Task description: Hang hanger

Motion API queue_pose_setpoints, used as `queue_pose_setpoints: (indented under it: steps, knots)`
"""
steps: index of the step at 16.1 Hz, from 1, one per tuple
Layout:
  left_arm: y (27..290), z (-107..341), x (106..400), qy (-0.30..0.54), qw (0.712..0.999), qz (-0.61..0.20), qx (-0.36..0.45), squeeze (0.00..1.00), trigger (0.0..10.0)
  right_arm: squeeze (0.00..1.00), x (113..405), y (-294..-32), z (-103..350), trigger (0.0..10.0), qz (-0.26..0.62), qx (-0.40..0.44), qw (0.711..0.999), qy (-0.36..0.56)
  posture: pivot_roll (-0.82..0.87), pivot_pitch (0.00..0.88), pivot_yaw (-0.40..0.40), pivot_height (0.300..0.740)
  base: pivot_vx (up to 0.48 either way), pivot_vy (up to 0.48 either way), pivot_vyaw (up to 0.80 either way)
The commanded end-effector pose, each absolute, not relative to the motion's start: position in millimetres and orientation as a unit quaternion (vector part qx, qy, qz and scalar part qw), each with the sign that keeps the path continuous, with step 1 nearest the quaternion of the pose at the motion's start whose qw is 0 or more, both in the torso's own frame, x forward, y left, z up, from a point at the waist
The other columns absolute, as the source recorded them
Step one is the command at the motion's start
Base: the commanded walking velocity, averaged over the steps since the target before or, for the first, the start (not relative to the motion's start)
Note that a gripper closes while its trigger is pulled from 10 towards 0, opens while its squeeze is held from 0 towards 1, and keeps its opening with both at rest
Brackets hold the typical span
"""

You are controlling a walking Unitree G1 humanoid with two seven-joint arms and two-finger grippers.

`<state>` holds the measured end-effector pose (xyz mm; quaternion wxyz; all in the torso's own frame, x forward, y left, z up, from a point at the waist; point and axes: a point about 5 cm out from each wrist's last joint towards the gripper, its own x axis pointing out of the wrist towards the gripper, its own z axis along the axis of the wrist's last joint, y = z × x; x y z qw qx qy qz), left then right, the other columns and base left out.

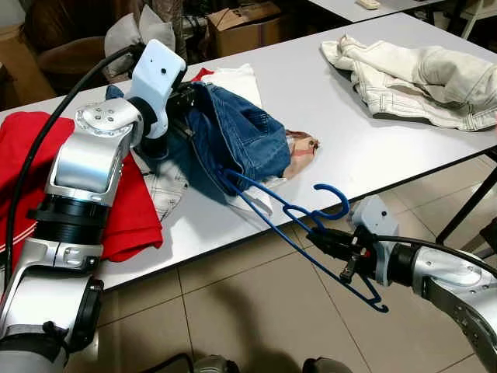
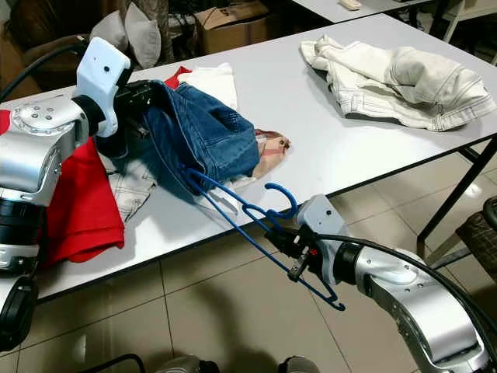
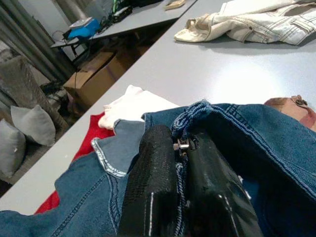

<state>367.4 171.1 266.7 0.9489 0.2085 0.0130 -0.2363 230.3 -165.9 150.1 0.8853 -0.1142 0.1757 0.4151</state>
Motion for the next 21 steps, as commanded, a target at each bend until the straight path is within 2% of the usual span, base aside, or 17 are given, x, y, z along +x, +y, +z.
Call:
queue_pose_setpoints:
  steps: [1,4,7,8,9,11,14,16,18,19,20,21]
  knots:
    - [171.8,274.7,364.7,-0.002,0.949,-0.237,0.206,0.0,0.0,0.0,233.5,-167.0,150.6,10.0,0.404,-0.12,0.889,0.178,-0.12,0.057,0.124,0.74,0.0,0.0,0.0]
    - [170.6,273.3,364.0,-0.001,0.948,-0.24,0.208,0.0,0.0,0.0,236.8,-167.5,148.8,10.0,0.389,-0.125,0.895,0.181,-0.12,0.057,0.124,0.74,0.0,0.0,0.0]
    - [170.4,270.7,356.2,0.006,0.931,-0.267,0.248,0.0,0.0,0.0,265.2,-185.5,151.7,10.0,0.242,-0.116,0.95,0.157,-0.11,0.057,0.12,0.74,0.0,0.0,0.0]
    - [177.1,257.6,349.3,0.041,0.909,-0.283,0.303,0.0,0.0,0.0,275.3,-188.6,167.9,10.0,0.208,-0.084,0.969,0.107,-0.11,0.056,0.12,0.74,0.0,0.0,0.0]
    - [180.4,250.9,346.9,0.057,0.903,-0.284,0.317,0.0,0.0,0.0,277.6,-188.8,173.7,10.0,0.202,-0.073,0.973,0.089,-0.11,0.055,0.12,0.74,0.0,0.0,0.0]
    - [184.1,238.0,341.1,0.082,0.905,-0.286,0.306,0.0,0.0,0.0,280.0,-188.4,179.3,10.0,0.2,-0.065,0.975,0.072,-0.11,0.055,0.122,0.74,0.0,0.0,0.0]
    - [163.4,230.3,331.0,0.075,0.932,-0.307,0.178,0.0,0.0,0.0,274.2,-176.8,161.9,10.0,0.238,-0.073,0.962,0.112,-0.11,0.055,0.121,0.74,0.0,0.0,0.0]
    - [159.4,228.7,332.6,0.065,0.948,-0.285,0.127,0.0,0.0,0.0,269.3,-174.0,153.4,10.0,0.257,-0.082,0.953,0.135,-0.11,0.054,0.125,0.74,0.0,0.0,0.0]
    - [161.6,226.7,334.5,0.057,0.952,-0.256,0.156,0.0,0.0,0.0,266.5,-175.5,149.0,10.0,0.256,-0.082,0.952,0.144,-0.11,0.049,0.131,0.74,0.0,0.0,0.0]
    - [162.2,223.8,332.0,0.063,0.942,-0.26,0.201,0.0,2.3,0.0,266.4,-176.9,148.6,10.0,0.253,-0.081,0.953,0.145,-0.11,0.049,0.131,0.74,0.0,0.0,0.0]
    - [162.2,221.7,329.9,0.065,0.93,-0.272,0.238,0.12,10.0,0.0,266.3,-177.6,148.2,10.0,0.252,-0.081,0.954,0.145,-0.11,0.042,0.136,0.74,0.0,0.0,0.0]
    - [161.1,221.5,328.8,0.063,0.922,-0.285,0.255,1.0,10.0,0.0,266.3,-177.8,147.9,10.0,0.251,-0.082,0.954,0.145,-0.11,0.042,0.136,0.74,0.0,0.0,0.0]
